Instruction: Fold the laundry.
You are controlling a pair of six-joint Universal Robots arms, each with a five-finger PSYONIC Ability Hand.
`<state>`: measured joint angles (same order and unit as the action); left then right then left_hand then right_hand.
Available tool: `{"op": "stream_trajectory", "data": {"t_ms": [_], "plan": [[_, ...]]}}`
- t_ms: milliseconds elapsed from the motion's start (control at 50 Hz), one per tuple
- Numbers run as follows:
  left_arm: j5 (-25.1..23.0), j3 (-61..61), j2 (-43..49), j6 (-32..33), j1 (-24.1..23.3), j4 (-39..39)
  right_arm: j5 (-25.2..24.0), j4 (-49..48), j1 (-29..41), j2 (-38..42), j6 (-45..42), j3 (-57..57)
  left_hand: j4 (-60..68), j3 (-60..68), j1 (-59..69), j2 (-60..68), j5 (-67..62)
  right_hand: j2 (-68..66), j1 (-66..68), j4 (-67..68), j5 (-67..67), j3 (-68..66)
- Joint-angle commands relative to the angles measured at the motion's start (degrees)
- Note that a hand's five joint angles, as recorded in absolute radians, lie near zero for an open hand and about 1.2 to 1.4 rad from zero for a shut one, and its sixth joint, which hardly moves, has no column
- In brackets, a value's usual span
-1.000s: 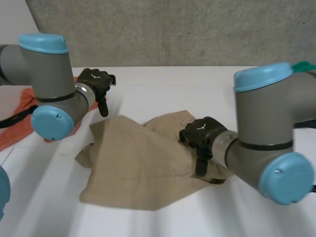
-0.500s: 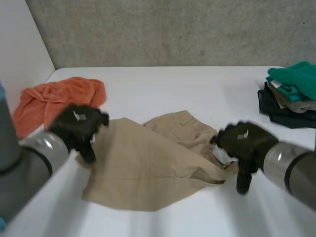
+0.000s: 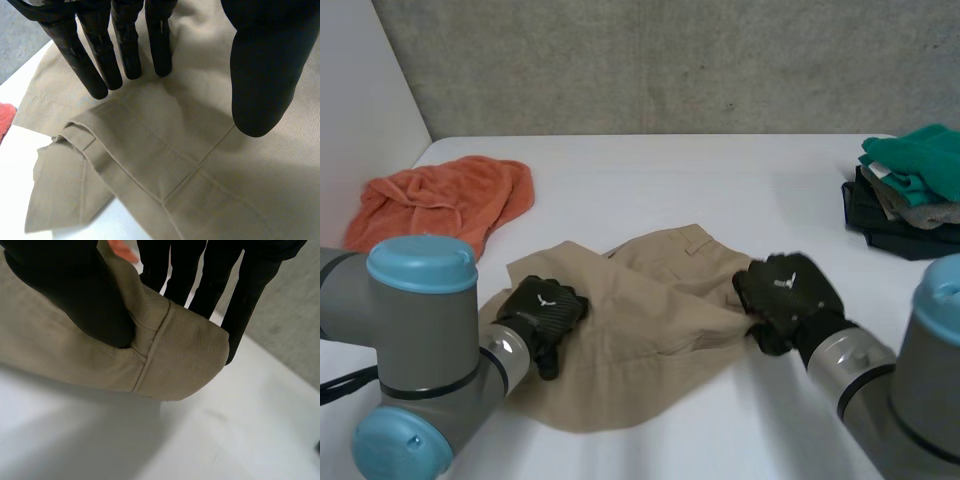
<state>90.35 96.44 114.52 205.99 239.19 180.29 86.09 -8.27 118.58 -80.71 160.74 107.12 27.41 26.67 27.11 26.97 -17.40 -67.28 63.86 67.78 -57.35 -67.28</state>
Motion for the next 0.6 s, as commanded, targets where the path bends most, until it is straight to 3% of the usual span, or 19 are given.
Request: {"op": "stream_trajectory", "data": {"t_ms": [20, 180, 280, 360, 480, 600], "plan": [[0.0, -0.03, 0.18, -0.59, -1.88, 0.42, 0.22, 5.71, 0.42, -7.44, 4.49, -4.02, 9.2, 9.94, 9.49, 9.63, -9.21, -12.72, 16.14, 12.22, -12.65, -12.72], [1.41, -1.43, 1.32, -1.82, -2.76, 2.35, 0.4, 10.11, 1.21, -10.88, 9.94, -7.01, 52.57, 53.31, 52.86, 53.0, -52.58, -12.72, 16.14, 12.22, -12.65, -12.72], [2.46, -2.22, -1.83, -4.8, -2.23, 1.56, 1.1, 11.16, 0.86, -11.14, 9.77, -8.94, 52.59, 53.33, 52.89, 53.03, -52.6, -12.72, 16.14, 12.22, -12.65, -12.72], [1.41, -2.66, -12.1, -6.74, -0.04, -1.68, 1.1, 15.82, -0.28, -12.37, 7.14, -12.72, 52.59, 53.33, 52.89, 53.03, -52.6, -12.72, 16.14, 12.22, -12.65, -12.72], [-3.41, -8.18, -28.44, -7.97, 4.96, -7.92, -1.62, 21.7, -1.86, -13.6, 5.29, -20.27, 52.59, 53.33, 52.89, 53.03, -52.6, -12.72, 16.14, 12.22, -12.65, -12.72], [-7.11, -13.47, -33.39, -10.52, 11.03, -11.53, -2.76, 25.23, -3.35, -13.77, 6.43, -25.9, 52.59, 53.33, 52.89, 53.03, -52.6, -12.72, 16.14, 12.22, -12.65, -12.72]]}}
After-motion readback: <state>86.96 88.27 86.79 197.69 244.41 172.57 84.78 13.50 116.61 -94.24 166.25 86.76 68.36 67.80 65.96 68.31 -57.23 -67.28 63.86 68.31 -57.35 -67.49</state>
